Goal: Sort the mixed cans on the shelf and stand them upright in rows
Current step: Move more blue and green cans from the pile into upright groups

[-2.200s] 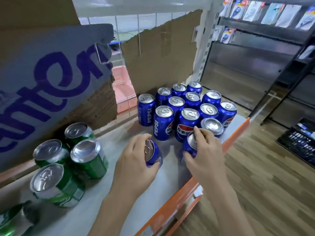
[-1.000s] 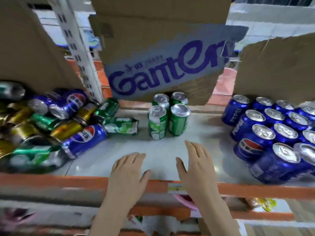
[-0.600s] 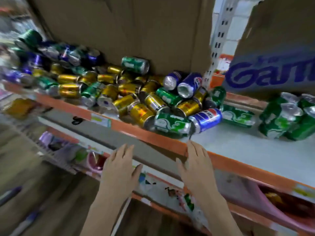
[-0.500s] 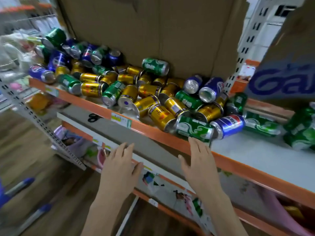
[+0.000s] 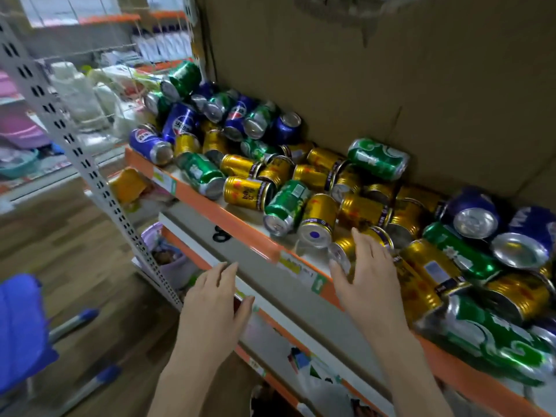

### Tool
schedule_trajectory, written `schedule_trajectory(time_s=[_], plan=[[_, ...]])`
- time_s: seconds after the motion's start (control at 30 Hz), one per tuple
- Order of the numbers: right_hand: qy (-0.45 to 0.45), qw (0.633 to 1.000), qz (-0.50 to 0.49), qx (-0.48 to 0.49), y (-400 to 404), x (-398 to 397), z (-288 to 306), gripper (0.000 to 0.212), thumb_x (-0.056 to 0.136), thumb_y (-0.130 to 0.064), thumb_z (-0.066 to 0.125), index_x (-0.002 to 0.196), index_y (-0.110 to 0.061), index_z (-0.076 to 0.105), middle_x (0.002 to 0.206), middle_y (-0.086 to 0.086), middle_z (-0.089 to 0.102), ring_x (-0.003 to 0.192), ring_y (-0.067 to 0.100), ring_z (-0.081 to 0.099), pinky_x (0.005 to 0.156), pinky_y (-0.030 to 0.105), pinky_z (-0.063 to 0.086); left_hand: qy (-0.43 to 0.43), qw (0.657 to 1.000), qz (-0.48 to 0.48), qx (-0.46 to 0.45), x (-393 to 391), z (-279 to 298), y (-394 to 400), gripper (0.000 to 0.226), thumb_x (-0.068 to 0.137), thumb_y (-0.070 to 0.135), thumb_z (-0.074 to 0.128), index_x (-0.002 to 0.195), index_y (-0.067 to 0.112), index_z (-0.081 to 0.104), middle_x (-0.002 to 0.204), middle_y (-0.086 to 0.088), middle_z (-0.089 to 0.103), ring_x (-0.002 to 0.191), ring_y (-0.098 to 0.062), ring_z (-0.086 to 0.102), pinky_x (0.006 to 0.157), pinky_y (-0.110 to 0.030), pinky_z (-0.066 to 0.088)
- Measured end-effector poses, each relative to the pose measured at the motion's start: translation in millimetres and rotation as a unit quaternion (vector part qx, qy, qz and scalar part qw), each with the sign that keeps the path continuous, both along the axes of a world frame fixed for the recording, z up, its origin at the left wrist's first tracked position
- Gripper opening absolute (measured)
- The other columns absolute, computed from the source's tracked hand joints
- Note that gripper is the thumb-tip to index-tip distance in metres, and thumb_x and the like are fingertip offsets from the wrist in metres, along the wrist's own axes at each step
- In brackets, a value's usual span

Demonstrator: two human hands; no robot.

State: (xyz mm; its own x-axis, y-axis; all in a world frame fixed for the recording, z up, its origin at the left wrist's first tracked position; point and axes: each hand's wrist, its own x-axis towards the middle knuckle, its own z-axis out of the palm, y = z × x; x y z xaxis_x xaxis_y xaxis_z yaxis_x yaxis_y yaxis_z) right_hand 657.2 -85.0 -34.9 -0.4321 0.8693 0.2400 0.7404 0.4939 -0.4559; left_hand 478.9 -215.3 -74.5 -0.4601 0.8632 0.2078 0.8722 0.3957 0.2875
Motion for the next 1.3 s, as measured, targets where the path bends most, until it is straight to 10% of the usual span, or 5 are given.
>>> schedule_trajectory(time_s=[0.83,1.3], plan=[[-0.014,0.999,-0.035,-0.007,134.5,-290.5,15.3,0.060,0.092,-0.034,0.052,0.144,-0.014,0.030,0.142,0.002,0.038,0.131,0.017,0.029,0.108,0.029,0.025,-0.066,0.994,-0.009,0.083,-300.8,50.7,166.7,0.052,0.085,0.034,0.064,0.131,0.014,0.051,0.126,-0.006,0.053,0.114,-0.027,0.049,0.091,-0.039,0.042],[0.011,0.991,-0.136,0.008,153.3,-415.2,24.9,0.063,0.091,-0.035,0.055,0.145,-0.016,0.029,0.143,-0.001,0.037,0.133,0.014,0.028,0.108,0.025,0.023,0.058,0.968,-0.130,0.209,-449.1,112.2,289.2,0.051,0.080,0.031,0.069,0.123,0.005,0.057,0.121,-0.019,0.055,0.107,-0.039,0.052,0.093,-0.044,0.042]])
